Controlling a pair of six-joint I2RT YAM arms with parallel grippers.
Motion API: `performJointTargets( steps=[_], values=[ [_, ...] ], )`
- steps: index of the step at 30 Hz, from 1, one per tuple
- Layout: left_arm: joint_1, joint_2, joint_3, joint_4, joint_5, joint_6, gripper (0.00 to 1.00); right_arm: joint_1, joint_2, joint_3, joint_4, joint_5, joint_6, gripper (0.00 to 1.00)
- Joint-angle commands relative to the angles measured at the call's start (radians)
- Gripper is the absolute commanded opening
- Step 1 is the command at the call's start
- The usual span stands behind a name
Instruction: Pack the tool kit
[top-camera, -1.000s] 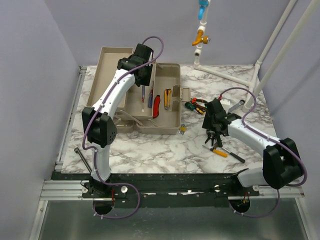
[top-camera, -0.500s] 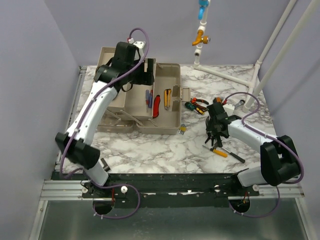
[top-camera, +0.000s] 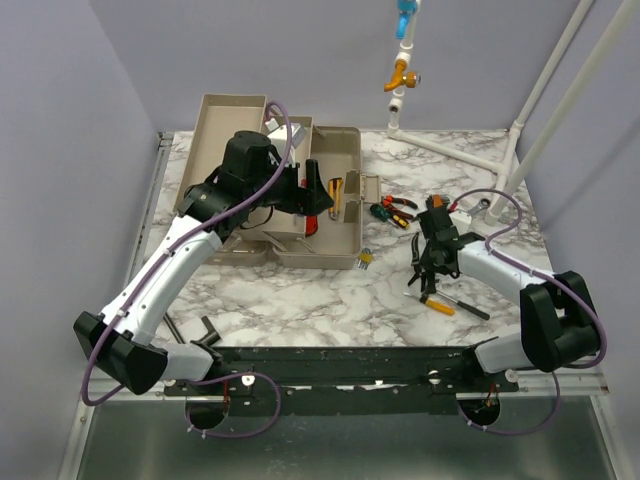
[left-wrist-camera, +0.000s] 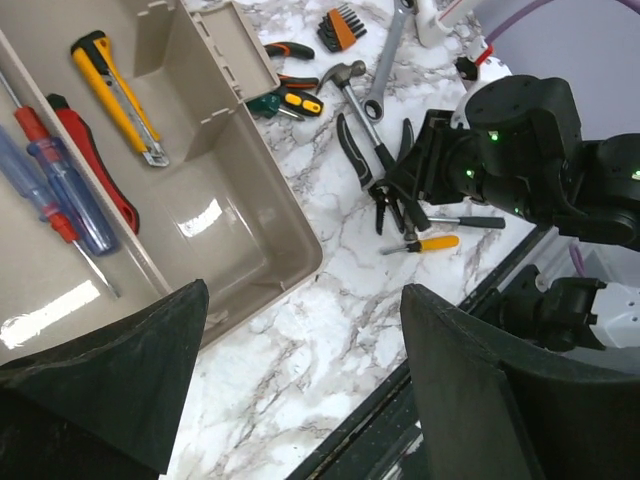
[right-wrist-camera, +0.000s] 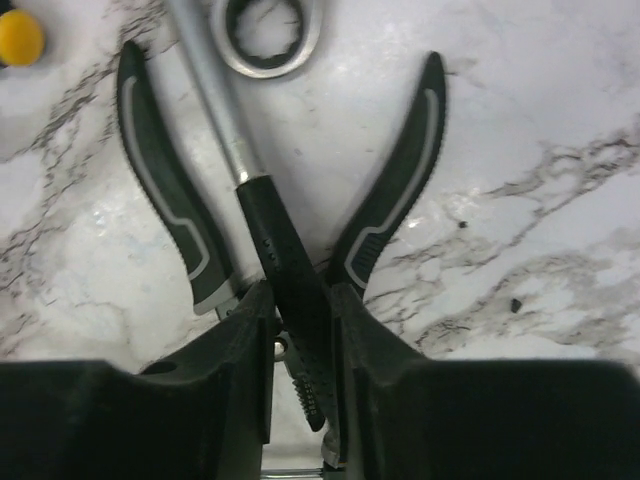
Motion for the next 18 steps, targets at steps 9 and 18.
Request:
performJointTargets(
  steps=[9, 18],
  values=[
    [-0.012, -0.022, -0.061, 0.107, 0.149, -0.066, 0.76, -0.005, -0.086, 0.042, 0.006, -0.095, -0.084, 0.01],
    [-0.043, 0.030, -0.107, 0.239, 0.279, -0.161, 0.76, -0.004, -0.288, 0.047, 0.009, -0.178, -0.132, 0.01]
  ],
)
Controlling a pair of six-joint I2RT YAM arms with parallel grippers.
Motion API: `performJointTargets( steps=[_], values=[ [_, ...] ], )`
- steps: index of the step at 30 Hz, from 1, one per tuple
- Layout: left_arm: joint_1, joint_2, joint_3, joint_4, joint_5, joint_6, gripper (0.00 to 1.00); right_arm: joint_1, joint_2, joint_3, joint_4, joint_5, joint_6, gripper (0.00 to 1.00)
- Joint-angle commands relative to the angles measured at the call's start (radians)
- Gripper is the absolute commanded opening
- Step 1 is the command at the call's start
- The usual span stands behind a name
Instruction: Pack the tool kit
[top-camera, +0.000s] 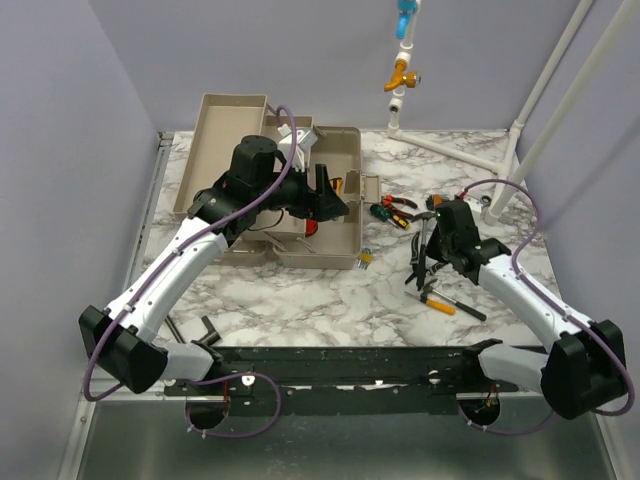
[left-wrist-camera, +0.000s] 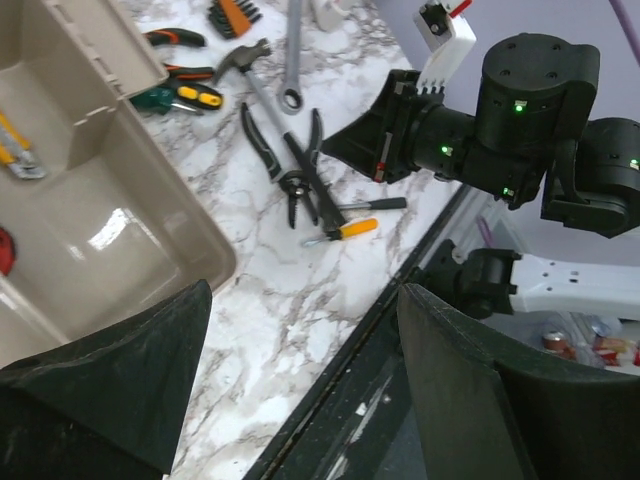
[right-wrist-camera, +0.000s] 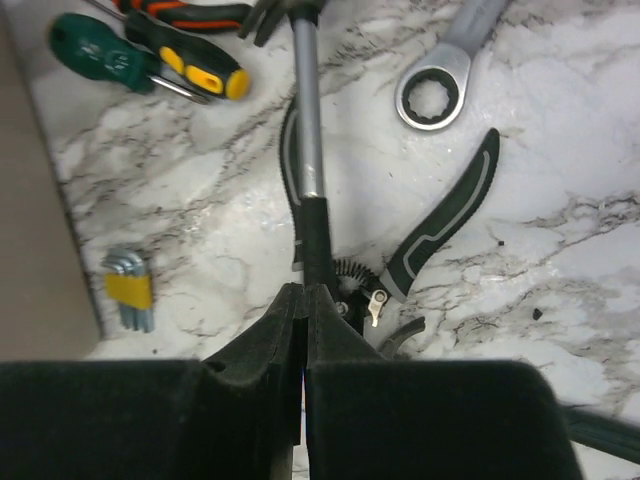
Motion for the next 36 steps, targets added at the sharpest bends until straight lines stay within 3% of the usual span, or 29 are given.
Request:
performJointTargets(
  steps=[1, 7, 8, 11, 13, 21, 28, 36],
  values=[
    [-0.032, 0.039, -0.029, 0.129, 0.120, -0.084, 0.76, -0.004, -0.091, 0.031, 0.006, -0.079, -0.037, 0.01],
    [-0.096, 0.124, -0.069, 0.256, 0.141, -0.200, 0.76, -0.005, -0.115, 0.017, -0.010, -0.132, -0.029, 0.01],
    [-0.106, 0.134, -0.069, 0.261, 0.136, -0.206, 0.76, -0.004, -0.105, 0.016, -0.018, -0.124, -0.027, 0.05],
    [-0.123, 0.143, -0.069, 0.266, 0.108, -0.203, 0.76, -0.004, -0.057, 0.001, -0.013, -0.114, -0.029, 0.45],
    [-0.124, 0.136, -0.070, 0.262, 0.090, -0.198, 0.76, -0.004, 0.000, 0.001, -0.011, -0.120, -0.026, 0.52],
    [-0.125, 0.078, -0.093, 0.208, 0.028, -0.154, 0.80, -0.003, 0.179, 0.003, 0.008, -0.148, -0.007, 0.54],
    [-0.125, 0.032, -0.085, 0.135, -0.017, -0.115, 0.80, -0.003, 0.199, -0.024, 0.012, -0.125, 0.024, 0.56],
    [-0.125, 0.019, -0.077, 0.078, -0.036, -0.080, 0.80, -0.003, 0.241, -0.050, 0.070, -0.225, 0.035, 0.46]
  ],
)
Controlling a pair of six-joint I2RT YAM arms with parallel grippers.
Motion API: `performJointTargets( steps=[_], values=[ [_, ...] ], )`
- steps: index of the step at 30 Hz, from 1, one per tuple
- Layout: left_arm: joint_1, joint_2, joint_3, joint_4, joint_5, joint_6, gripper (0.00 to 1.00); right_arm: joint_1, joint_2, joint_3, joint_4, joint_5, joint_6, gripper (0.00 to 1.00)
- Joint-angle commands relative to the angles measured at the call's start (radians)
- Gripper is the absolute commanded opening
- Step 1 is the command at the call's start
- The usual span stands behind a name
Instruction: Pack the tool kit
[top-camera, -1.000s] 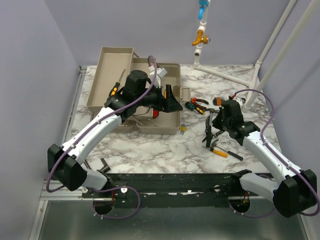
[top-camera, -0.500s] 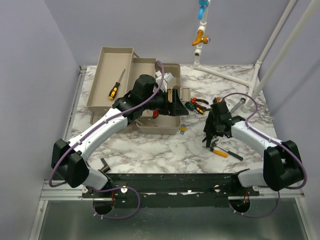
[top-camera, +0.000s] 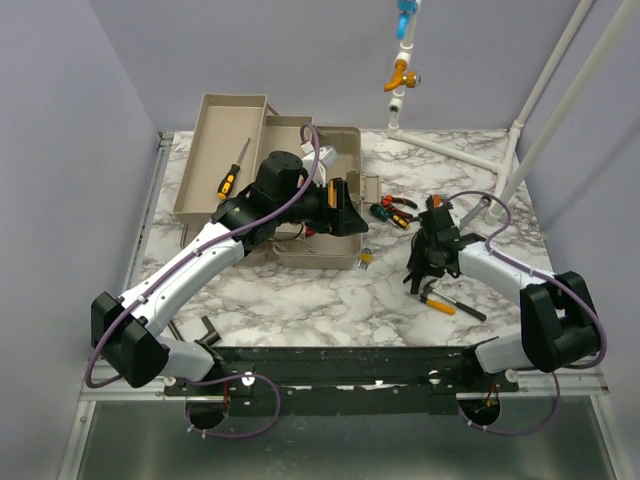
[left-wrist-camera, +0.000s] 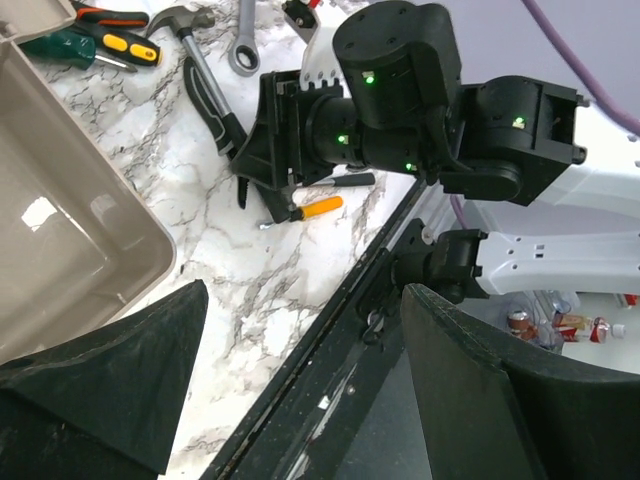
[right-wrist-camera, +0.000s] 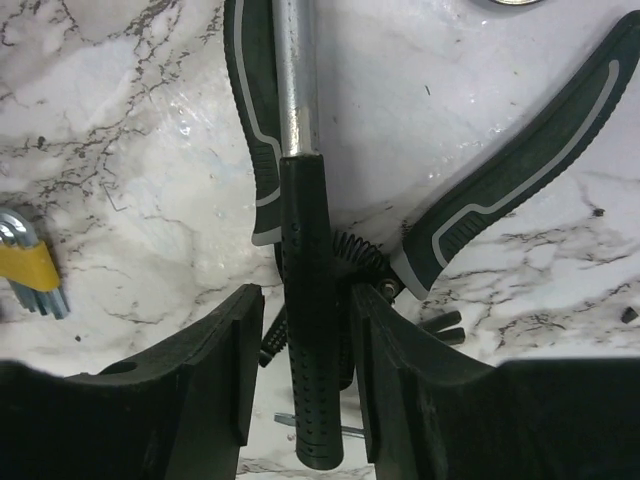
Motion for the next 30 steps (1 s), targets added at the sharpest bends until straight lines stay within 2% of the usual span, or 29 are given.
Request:
performJointTargets(
  steps=[1, 4, 7, 11, 12, 13, 14, 23, 27, 30],
  values=[
    [-0.002, -0.019, 0.004, -0.046, -0.034, 0.036, 0.80, -0.003, 0.028, -0.027, 0.040, -0.069, 0.022, 0.41],
    [-0.002, -0.016, -0.005, -0.046, -0.036, 0.040, 0.80, -0.003, 0.007, -0.025, 0.044, -0.063, 0.023, 0.16],
    [-0.002, -0.007, -0.010, -0.047, -0.030, 0.041, 0.80, -0.002, -0.055, -0.020, 0.031, -0.037, 0.021, 0.01],
    [-0.002, 0.009, -0.039, -0.005, 0.009, 0.013, 0.81, -0.003, -0.168, -0.028, 0.038, -0.017, 0.011, 0.01],
    [-0.003, 0.011, -0.056, 0.019, 0.023, -0.007, 0.84, -0.003, -0.205, -0.036, 0.045, -0.020, 0.009, 0.01],
    [-0.003, 0.015, -0.070, 0.047, 0.031, -0.028, 0.95, -0.004, -0.235, -0.045, 0.057, -0.025, 0.008, 0.01],
    [-0.006, 0.019, -0.088, 0.070, 0.034, -0.054, 0.99, -0.003, -0.272, -0.062, 0.070, -0.034, 0.005, 0.01],
    [-0.098, 0.181, -0.076, 0.218, 0.063, -0.168, 0.99, -0.003, -0.507, -0.213, 0.196, -0.188, 0.006, 0.01],
    [-0.129, 0.243, -0.076, 0.356, 0.067, -0.244, 0.99, -0.003, -0.631, -0.264, 0.248, -0.274, -0.013, 0.01],
    [-0.147, 0.278, -0.057, 0.406, 0.036, -0.260, 0.95, -0.003, -0.739, -0.293, 0.284, -0.341, -0.030, 0.01]
  ],
)
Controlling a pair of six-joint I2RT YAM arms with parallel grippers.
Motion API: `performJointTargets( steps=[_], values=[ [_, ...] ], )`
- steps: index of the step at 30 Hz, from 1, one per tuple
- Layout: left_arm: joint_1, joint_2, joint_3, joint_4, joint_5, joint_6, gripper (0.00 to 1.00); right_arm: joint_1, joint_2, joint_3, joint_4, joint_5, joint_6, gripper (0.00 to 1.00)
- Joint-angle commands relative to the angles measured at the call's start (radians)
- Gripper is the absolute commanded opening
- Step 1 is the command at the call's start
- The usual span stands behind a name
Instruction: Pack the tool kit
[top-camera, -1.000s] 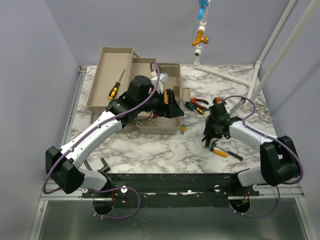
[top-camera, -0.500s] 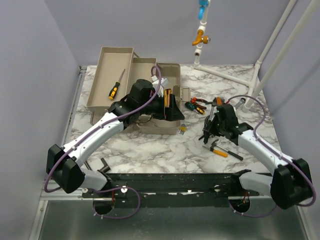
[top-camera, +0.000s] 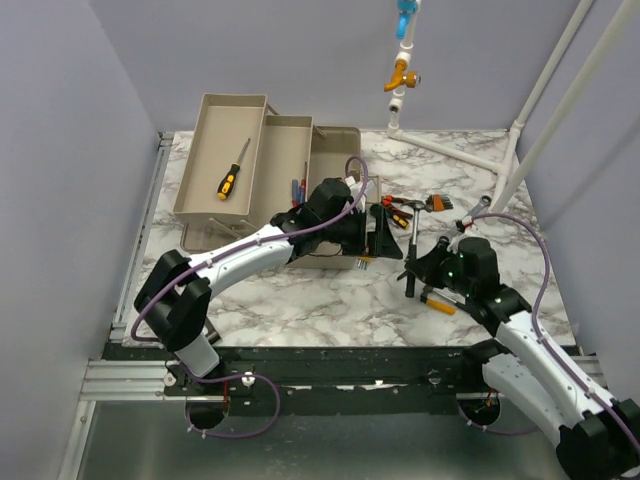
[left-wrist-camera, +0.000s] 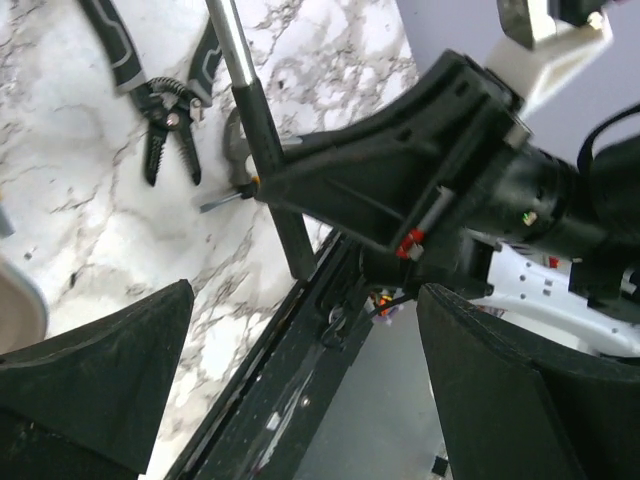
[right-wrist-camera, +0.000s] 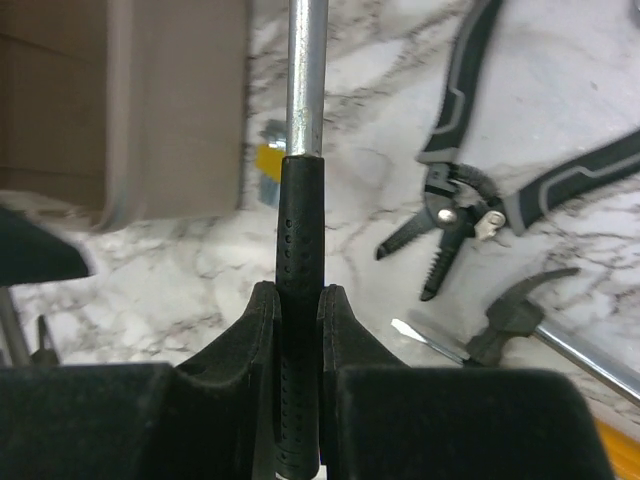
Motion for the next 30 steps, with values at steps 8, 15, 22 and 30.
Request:
performJointTargets(
  steps=[8, 15, 22, 30],
  values=[
    [-0.045, 0.081, 0.073, 0.209, -0.068, -0.081, 0.76, -0.002, -0.239, -0.020, 0.181, -0.273, -0.056, 0.01],
    [-0.068, 0.126, 0.120, 0.247, -0.096, -0.111, 0.55, -0.001, -0.248, -0.008, 0.208, -0.333, -0.052, 0.01],
    [-0.069, 0.139, 0.140, 0.243, -0.115, -0.107, 0.25, -0.001, -0.280, 0.003, 0.209, -0.356, -0.051, 0.01],
    [-0.069, 0.108, 0.124, 0.222, -0.141, -0.055, 0.00, -0.002, -0.279, 0.007, 0.193, -0.334, -0.043, 0.50]
  ],
)
